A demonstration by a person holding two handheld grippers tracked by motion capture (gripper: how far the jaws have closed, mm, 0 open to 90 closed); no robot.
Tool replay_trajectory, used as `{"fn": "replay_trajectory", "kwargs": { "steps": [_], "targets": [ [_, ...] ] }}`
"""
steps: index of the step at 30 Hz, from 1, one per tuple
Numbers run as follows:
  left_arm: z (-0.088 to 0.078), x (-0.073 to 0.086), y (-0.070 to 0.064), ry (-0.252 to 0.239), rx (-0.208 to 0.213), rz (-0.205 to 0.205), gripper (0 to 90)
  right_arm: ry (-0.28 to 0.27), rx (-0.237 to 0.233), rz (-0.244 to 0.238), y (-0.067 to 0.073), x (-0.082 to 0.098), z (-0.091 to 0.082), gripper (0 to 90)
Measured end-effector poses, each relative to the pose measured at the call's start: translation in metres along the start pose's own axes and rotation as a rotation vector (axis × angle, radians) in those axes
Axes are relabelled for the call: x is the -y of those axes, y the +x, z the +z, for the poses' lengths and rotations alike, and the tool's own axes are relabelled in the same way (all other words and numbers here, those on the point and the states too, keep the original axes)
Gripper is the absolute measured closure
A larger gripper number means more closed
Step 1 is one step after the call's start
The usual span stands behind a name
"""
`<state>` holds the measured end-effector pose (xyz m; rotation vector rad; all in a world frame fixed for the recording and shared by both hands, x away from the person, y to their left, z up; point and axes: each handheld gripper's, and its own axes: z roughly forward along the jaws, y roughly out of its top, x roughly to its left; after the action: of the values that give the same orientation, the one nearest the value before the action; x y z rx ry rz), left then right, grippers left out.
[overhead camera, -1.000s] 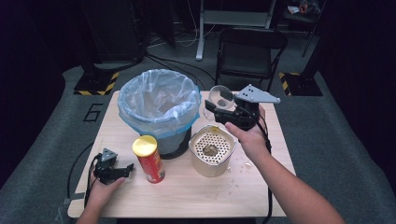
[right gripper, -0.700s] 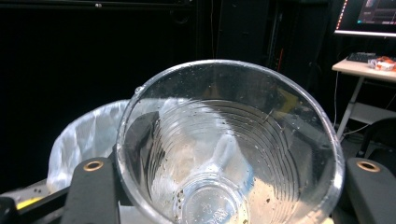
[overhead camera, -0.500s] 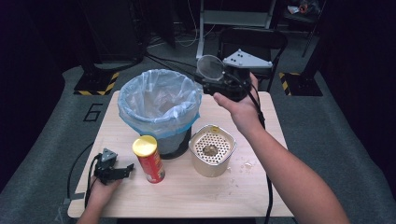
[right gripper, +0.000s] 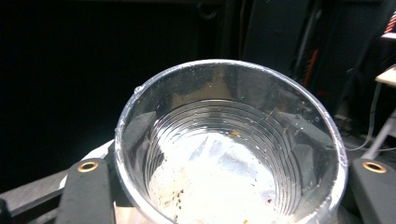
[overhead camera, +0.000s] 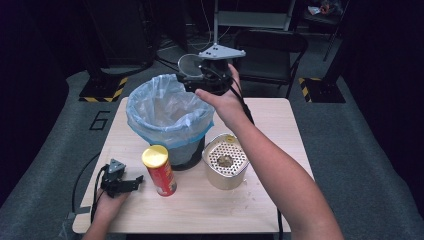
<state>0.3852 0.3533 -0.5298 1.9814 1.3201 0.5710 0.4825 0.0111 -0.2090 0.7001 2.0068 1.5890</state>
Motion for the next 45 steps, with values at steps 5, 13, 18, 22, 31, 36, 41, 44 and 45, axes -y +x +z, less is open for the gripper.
{"fn": "replay_trajectory", "kwargs": {
  "steps": [5,13,18,22,31,36,41,44,45],
  "targets": [
    [0.0,0.0,0.0,0.004,0.001,0.006,13.2,0.043,-0.02,0.005,0.008,0.004,0.019,30.0],
    [0.0,0.0,0.0,-0.001,-0.001,-0.001,13.3,0.109,-0.075,0.012,0.021,0.014,0.047,28.4],
    [0.0,0.0,0.0,-0.001,-0.001,-0.001,13.3,0.155,-0.075,0.019,0.03,0.017,0.058,21.3],
    [0.0,0.0,0.0,-0.002,-0.001,-0.002,13.3,0.164,-0.083,0.008,0.037,0.018,0.06,14.4],
    [0.0,0.0,0.0,-0.001,-0.001,-0.002,13.3,0.156,-0.083,0.015,0.033,0.02,0.052,14.1],
    [0.0,0.0,-0.001,-0.006,0.0,-0.015,13.4,0.135,-0.083,0.017,0.026,0.022,0.037,14.8],
    [0.0,0.001,-0.003,-0.009,-0.013,-0.017,13.7,0.125,-0.063,0.017,0.021,0.027,0.017,21.4],
    [-0.001,0.001,-0.003,-0.003,-0.016,-0.018,13.8,0.106,-0.07,0.005,0.019,0.031,0.006,24.5],
    [-0.001,0.0,-0.003,-0.001,-0.014,-0.02,13.7,0.102,-0.074,0.003,0.018,0.032,0.003,25.1]
  ]
}}
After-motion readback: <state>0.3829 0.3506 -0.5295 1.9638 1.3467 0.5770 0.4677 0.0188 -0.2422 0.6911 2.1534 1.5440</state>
